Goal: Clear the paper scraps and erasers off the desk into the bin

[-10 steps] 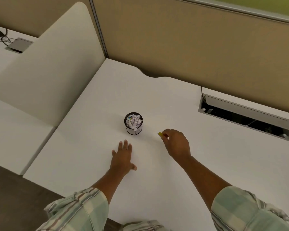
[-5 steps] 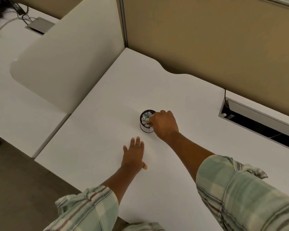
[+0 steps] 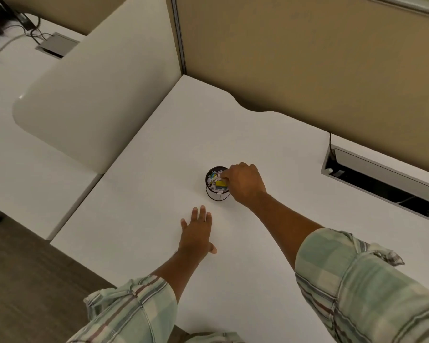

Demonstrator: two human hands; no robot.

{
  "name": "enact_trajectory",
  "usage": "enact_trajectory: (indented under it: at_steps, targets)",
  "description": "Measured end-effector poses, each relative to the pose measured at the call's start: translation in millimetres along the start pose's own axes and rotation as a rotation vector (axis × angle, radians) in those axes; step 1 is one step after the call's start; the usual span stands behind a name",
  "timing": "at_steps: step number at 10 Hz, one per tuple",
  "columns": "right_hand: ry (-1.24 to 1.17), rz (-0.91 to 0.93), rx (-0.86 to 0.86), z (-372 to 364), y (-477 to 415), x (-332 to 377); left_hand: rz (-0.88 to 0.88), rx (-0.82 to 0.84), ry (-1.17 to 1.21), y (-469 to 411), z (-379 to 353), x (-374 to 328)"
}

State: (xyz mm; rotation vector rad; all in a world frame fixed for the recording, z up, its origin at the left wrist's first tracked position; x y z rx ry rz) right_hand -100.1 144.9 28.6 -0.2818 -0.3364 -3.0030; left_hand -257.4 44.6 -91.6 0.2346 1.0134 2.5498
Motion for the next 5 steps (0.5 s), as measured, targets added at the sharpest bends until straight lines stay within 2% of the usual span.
enact_trajectory:
  at_steps: [2, 3, 4, 5]
  targets:
    - [-0.444, -0.209, -0.222, 2, 47, -34, 0.017, -0.02, 0.006, 9, 8, -1]
    - [-0.381, -0.228, -0.172, -9, 75, -44, 0.016, -0.042, 0.006, 15, 17, -5]
    - [-0.238, -0.281, -0.049, -38, 129, -66, 0.047, -0.082, -0.044, 25, 27, -13]
    - [-0.218, -0.329, 0.028, -56, 163, -79, 0.043, -0.104, -0.096, 31, 30, -23]
Point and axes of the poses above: each hand's wrist, its own y-axis away from the middle knuckle, its own z-axis out of the back of the hand, x = y × z, the point moved 6 cm from there along -y, towards the middle knuckle, and after that the axes turned 5 degrees about -y, right-handed, at the moved point
